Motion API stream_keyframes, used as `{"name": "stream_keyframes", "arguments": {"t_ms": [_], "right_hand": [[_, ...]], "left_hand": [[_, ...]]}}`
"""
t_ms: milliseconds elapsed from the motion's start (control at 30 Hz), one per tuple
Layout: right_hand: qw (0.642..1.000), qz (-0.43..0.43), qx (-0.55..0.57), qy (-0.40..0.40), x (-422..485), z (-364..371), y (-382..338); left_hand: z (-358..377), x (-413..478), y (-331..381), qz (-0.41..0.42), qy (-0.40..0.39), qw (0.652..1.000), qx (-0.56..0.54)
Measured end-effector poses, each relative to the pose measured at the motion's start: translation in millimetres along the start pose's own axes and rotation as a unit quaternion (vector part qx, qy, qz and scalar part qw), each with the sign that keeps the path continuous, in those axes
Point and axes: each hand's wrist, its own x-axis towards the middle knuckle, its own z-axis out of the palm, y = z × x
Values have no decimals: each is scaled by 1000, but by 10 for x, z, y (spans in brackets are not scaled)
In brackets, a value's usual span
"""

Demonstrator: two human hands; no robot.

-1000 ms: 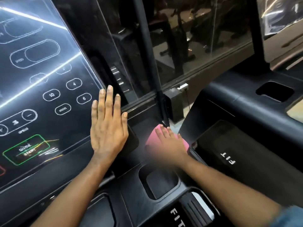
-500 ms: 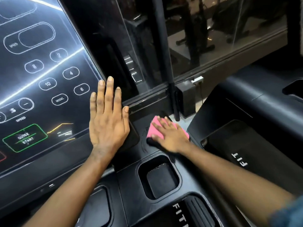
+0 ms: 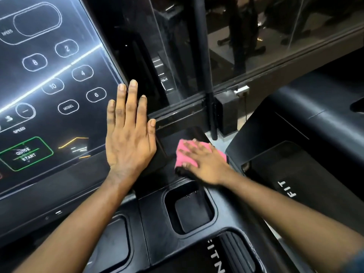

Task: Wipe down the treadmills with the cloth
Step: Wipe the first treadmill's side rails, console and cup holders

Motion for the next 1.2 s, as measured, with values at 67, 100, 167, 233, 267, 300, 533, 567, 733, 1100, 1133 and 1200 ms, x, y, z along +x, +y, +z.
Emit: {"name": "stream_keyframes", "arguments": {"t_ms": [67,100,167,233,267,300,533,567,733,1100,1133,1200], "right_hand": [[995,84,53,4,356,-121,115],[990,122,69,10,573,-155,102],[985,162,48,10,893,-184,-86],[994,102,-32,-6,887,-132,-395],[997,45,-65,-7,723,-80,-533],[997,-13,-80,1,481,-17,-621],[994,42,99,13,-135,-88,294],[986,85,146,14,77,-146,349],[988,149,41,0,876,-153,-141],[983,110,138,45,-59,-54,215],[973,151,169,45,198,-112,223],[967,203,149,37,692,-170,106]], "left_hand": [[5,-2,8,-2,-2,1000,4],[4,-2,13,-1,-2,1000,4],[-1,-2,14,0,-4,1000,1],[-7,0,9,-1,-4,1000,1],[-17,-2,8,0,-6,1000,-2],[-22,-7,2,1,-8,1000,-5],[3,-1,11,0,-2,1000,-4],[7,-2,12,-2,-3,1000,-1],[2,-4,13,1,0,1000,-2],[22,-13,9,-2,2,1000,-4],[24,-14,17,-3,2,1000,-2],[17,-10,15,0,2,1000,-1]]}}
